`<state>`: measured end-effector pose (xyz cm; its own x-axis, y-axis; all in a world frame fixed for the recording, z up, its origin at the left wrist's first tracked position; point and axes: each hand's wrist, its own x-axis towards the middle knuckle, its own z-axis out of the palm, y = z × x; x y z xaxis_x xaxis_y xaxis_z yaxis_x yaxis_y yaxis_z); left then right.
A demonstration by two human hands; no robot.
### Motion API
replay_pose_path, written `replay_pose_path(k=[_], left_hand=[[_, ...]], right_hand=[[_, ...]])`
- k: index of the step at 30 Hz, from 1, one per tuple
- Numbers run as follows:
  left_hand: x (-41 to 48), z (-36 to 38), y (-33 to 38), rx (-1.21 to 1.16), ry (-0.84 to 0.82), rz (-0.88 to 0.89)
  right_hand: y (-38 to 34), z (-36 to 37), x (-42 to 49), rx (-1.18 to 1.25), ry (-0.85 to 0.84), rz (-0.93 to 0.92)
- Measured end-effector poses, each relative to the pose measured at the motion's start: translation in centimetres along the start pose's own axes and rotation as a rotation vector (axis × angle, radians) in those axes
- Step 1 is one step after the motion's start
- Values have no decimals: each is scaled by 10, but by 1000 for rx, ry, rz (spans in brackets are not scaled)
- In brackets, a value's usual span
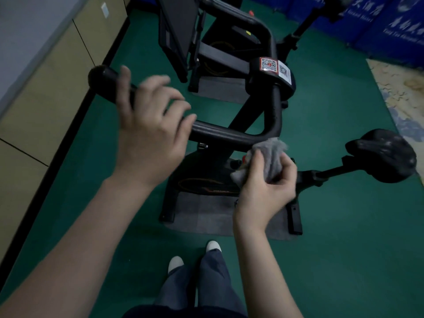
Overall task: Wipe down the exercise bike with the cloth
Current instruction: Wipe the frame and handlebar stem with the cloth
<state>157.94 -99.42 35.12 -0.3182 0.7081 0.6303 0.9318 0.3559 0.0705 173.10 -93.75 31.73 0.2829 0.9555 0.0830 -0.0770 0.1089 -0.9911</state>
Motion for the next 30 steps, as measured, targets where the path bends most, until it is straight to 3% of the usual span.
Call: replay_pose_path(k=[5,7,9,15,19,21,26,30], left_hand=[[-7,14,22,-68,-115,15],[-6,16,20,-80,-102,1],[-6,16,19,-100,-90,-7],[-6,16,18,-121,-88,-23],[-7,16,18,-139,-90,-25],[-7,15,17,-143,-89,-24],[-6,15,18,-154,-97,-40],[-7,15,18,-153,-100,-38]], right_hand=[[-3,3,5,-311,-219,-468],[-9,3,24,-423,-269,-550],[-19,7,41,-531,-346,-535],[-44,46,54,-848,-867,-514],[-57,60,74,-856,-1161,-381],[-60,55,86,-880,-1222,-383],[-54,58,88,-879,-1169,-360],[-53,65,85,-860,-1256,-329]])
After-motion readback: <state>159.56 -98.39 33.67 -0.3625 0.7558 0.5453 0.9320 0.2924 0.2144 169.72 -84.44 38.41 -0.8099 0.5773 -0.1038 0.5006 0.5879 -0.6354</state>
